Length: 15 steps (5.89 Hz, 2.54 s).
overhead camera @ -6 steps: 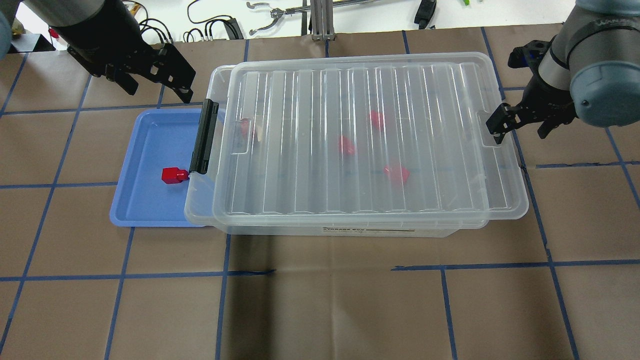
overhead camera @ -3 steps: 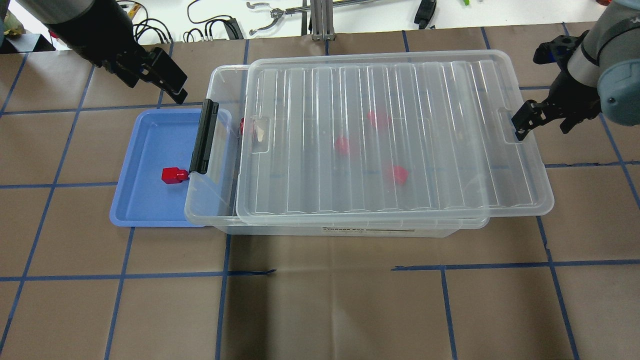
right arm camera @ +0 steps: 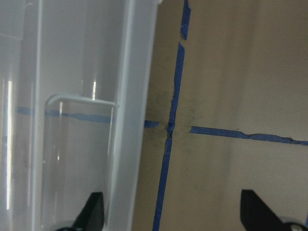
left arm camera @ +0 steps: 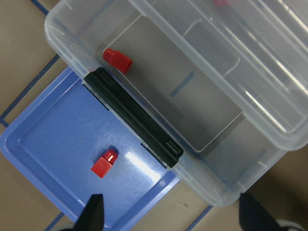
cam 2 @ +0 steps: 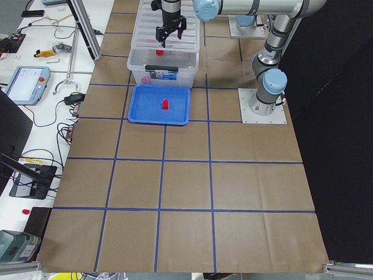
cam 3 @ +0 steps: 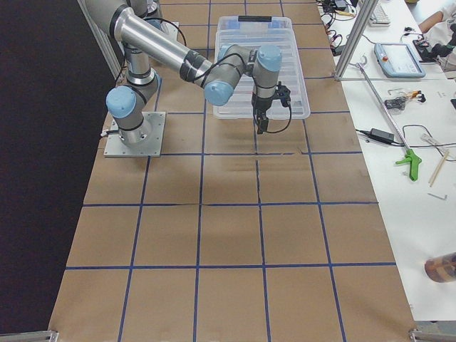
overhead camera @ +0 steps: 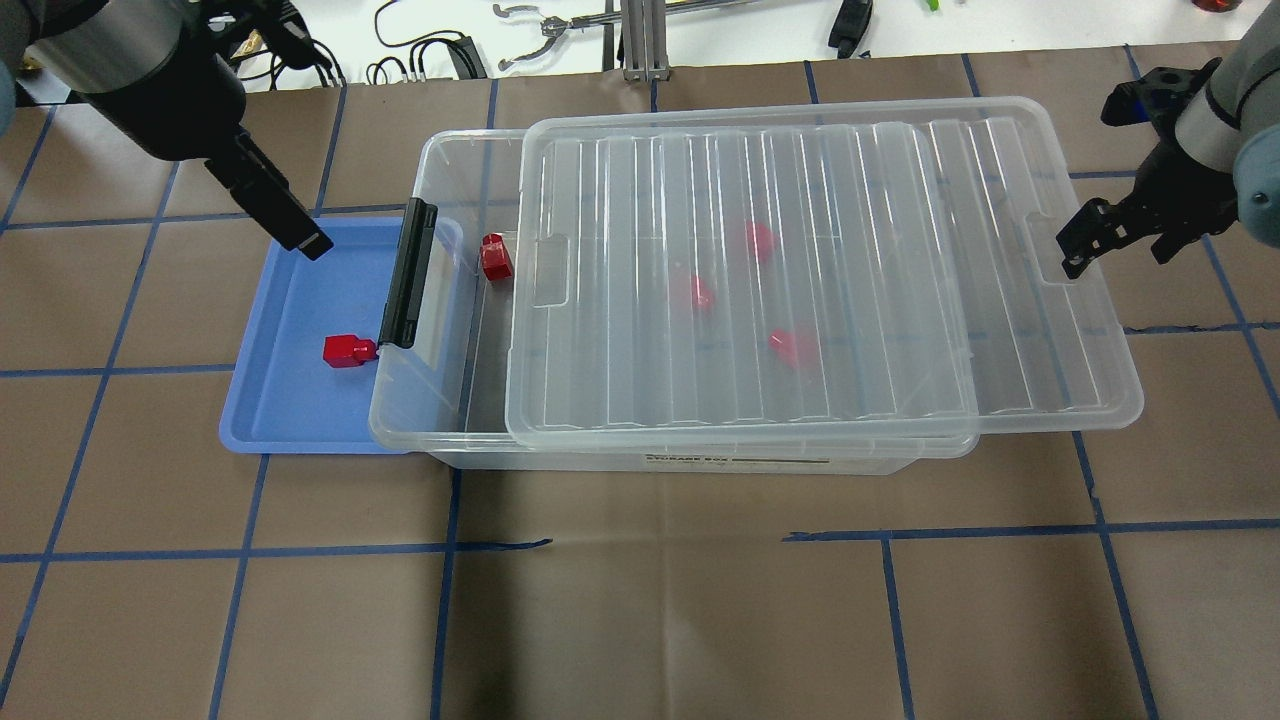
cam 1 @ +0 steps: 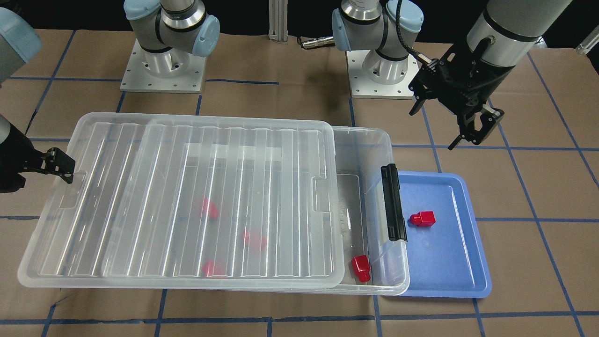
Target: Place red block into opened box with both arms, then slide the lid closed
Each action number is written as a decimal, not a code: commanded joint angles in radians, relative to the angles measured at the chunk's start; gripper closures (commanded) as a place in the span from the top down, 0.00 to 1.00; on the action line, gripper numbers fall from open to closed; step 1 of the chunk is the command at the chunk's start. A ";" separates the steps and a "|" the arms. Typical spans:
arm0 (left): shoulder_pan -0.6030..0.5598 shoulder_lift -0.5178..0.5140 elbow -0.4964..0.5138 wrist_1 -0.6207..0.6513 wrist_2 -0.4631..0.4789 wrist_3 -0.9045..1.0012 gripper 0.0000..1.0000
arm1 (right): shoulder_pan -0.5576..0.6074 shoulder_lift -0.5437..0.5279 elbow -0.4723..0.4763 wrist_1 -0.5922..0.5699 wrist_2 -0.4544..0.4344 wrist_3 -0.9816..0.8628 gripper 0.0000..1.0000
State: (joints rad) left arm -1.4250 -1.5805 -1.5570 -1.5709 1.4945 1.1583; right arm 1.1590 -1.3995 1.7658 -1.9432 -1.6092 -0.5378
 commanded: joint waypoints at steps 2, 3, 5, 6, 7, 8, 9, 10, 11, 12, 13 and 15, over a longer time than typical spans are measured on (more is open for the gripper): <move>0.040 -0.086 -0.173 0.223 0.013 0.425 0.97 | -0.089 0.000 -0.002 -0.026 0.000 -0.106 1.00; 0.061 -0.129 -0.190 0.256 0.068 0.551 0.97 | -0.122 0.000 -0.003 -0.026 0.000 -0.143 1.00; 0.136 -0.200 -0.190 0.281 0.092 0.698 0.97 | -0.166 0.002 -0.015 -0.026 0.000 -0.197 1.00; 0.138 -0.249 -0.193 0.329 0.089 0.705 0.97 | -0.167 0.002 -0.026 -0.026 -0.001 -0.195 1.00; 0.132 -0.260 -0.222 0.385 0.087 0.705 0.98 | -0.165 -0.018 -0.026 -0.020 -0.005 -0.183 1.00; 0.133 -0.277 -0.295 0.517 0.087 0.707 0.97 | -0.156 -0.030 -0.064 0.002 -0.003 -0.069 1.00; 0.136 -0.318 -0.335 0.620 0.084 0.709 0.96 | -0.124 -0.044 -0.125 0.098 0.000 0.034 1.00; 0.137 -0.352 -0.336 0.621 0.085 0.712 0.96 | -0.051 -0.070 -0.184 0.209 -0.001 0.180 1.00; 0.135 -0.377 -0.336 0.623 0.085 0.734 0.93 | 0.053 -0.087 -0.233 0.309 0.000 0.316 1.00; 0.135 -0.380 -0.339 0.624 0.084 0.735 0.91 | 0.114 -0.090 -0.259 0.346 0.000 0.390 1.00; 0.135 -0.380 -0.337 0.631 0.078 0.736 0.75 | 0.248 -0.092 -0.294 0.372 0.003 0.553 1.00; 0.135 -0.381 -0.337 0.641 0.078 0.736 0.05 | 0.422 -0.095 -0.308 0.417 0.012 0.747 1.00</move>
State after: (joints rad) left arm -1.2900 -1.9614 -1.8953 -0.9332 1.5728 1.8943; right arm 1.4949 -1.4917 1.4647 -1.5491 -1.6020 0.1105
